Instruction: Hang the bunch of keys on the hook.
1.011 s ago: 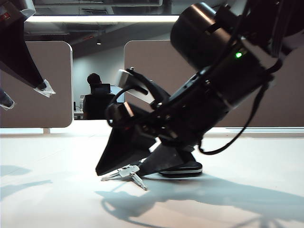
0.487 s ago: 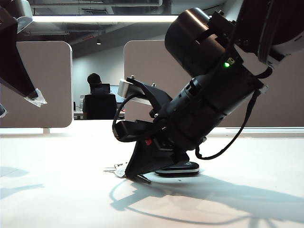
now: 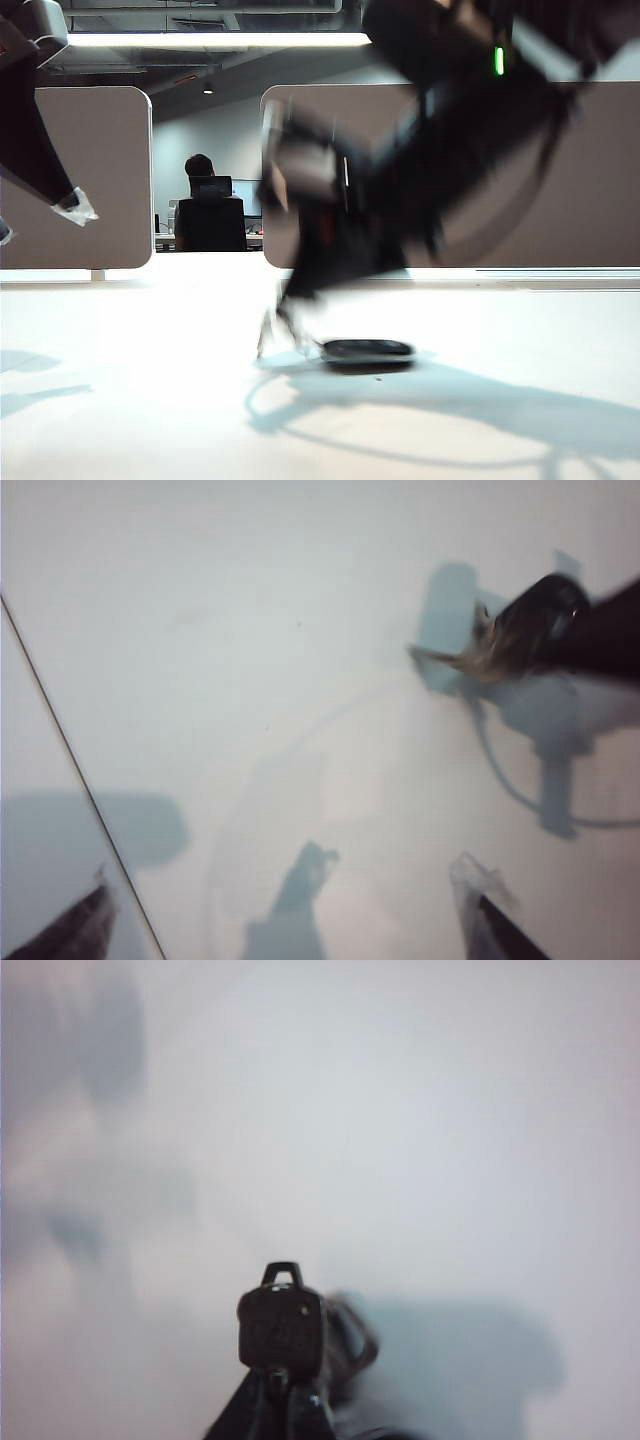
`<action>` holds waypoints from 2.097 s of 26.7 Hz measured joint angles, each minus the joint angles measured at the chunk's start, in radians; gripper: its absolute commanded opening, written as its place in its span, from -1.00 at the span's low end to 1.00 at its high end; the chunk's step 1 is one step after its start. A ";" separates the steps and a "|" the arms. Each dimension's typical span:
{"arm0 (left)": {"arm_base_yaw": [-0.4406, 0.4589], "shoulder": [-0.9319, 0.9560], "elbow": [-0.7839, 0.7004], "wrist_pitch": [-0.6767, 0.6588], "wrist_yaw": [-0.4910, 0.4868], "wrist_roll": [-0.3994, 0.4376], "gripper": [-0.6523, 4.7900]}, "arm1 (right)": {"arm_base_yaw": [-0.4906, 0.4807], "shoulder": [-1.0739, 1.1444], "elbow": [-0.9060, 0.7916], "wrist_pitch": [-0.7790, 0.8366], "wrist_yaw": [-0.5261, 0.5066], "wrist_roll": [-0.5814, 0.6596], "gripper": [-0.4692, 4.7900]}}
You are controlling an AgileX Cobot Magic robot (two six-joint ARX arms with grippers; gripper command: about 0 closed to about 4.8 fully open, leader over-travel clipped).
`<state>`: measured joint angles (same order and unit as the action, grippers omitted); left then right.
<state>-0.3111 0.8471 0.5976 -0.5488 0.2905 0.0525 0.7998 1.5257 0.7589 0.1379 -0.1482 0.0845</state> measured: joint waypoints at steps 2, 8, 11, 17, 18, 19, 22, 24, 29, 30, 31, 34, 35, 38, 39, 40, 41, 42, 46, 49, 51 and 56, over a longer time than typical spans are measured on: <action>0.000 0.000 0.000 0.027 0.000 0.000 1.00 | -0.016 -0.078 0.038 0.012 0.006 -0.011 -0.84; 0.000 0.000 0.000 0.142 -0.002 -0.002 1.00 | -0.091 -0.241 0.211 -0.027 0.013 -0.117 -0.84; 0.000 0.000 0.000 0.241 -0.002 -0.035 1.00 | -0.172 -0.253 0.312 -0.096 0.015 -0.179 -0.84; -0.001 0.011 0.039 0.407 0.020 -0.085 1.00 | -0.374 -0.190 0.512 -0.180 0.038 -0.258 -0.84; -0.001 0.016 0.060 0.420 0.020 -0.087 1.00 | -0.413 -0.166 0.549 -0.191 0.040 -0.263 -0.84; 0.000 0.020 0.075 0.430 0.020 -0.088 1.00 | -0.447 -0.140 0.587 -0.203 0.040 -0.267 -0.84; 0.000 0.056 0.136 0.440 0.020 -0.092 1.00 | -0.532 -0.062 0.698 -0.228 0.043 -0.272 -0.84; 0.000 0.082 0.172 0.441 0.021 -0.092 1.00 | -0.577 0.004 0.778 -0.227 0.043 -0.275 -0.84; 0.000 0.158 0.249 0.484 0.021 -0.092 1.00 | -0.674 0.210 0.975 -0.227 0.040 -0.278 -0.84; 0.000 0.180 0.268 0.486 0.021 -0.092 1.00 | -0.686 0.244 0.999 -0.234 0.040 -0.279 -0.84; 0.000 0.200 0.284 0.489 0.020 -0.091 1.00 | -0.700 0.287 1.041 -0.245 0.042 -0.280 -0.84; 0.000 0.246 0.305 0.501 0.006 -0.090 1.00 | -0.732 0.394 1.141 -0.241 0.059 -0.287 -0.84; 0.000 0.262 0.307 0.504 0.000 -0.090 1.00 | -0.742 0.429 1.171 -0.243 0.074 -0.291 -0.84; 0.000 0.303 0.307 0.503 -0.006 -0.072 1.00 | -0.769 0.512 1.246 -0.242 0.100 -0.297 -0.84; 0.000 0.319 0.307 0.500 -0.008 -0.064 1.00 | -0.779 0.535 1.269 -0.241 0.101 -0.299 -0.84; 0.000 0.330 0.306 0.496 -0.013 -0.057 1.00 | -0.789 0.560 1.291 -0.238 0.104 -0.299 -0.84; 0.000 0.341 0.306 0.490 -0.019 -0.046 1.00 | -0.798 0.583 1.308 -0.235 0.109 -0.299 -0.84; 0.000 0.349 0.306 0.488 -0.024 -0.040 1.00 | -0.803 0.602 1.325 -0.232 0.116 -0.299 -0.84; 0.000 0.388 0.306 0.505 -0.092 -0.006 1.00 | -0.809 0.674 1.340 -0.153 0.128 -0.310 -0.84; 0.000 0.410 0.306 0.517 -0.122 0.000 1.00 | -0.807 0.720 1.340 -0.106 0.126 -0.322 -0.84; 0.000 0.415 0.306 0.529 -0.128 0.000 1.00 | -0.808 0.738 1.342 -0.099 0.126 -0.322 -0.84; 0.000 0.424 0.307 0.542 -0.135 0.000 1.00 | -0.810 0.801 1.420 -0.084 0.128 -0.327 -0.84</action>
<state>-0.3107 1.2713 0.9043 -0.0063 0.1551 0.0528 -0.0101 2.3264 2.1792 0.0536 -0.0200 -0.2424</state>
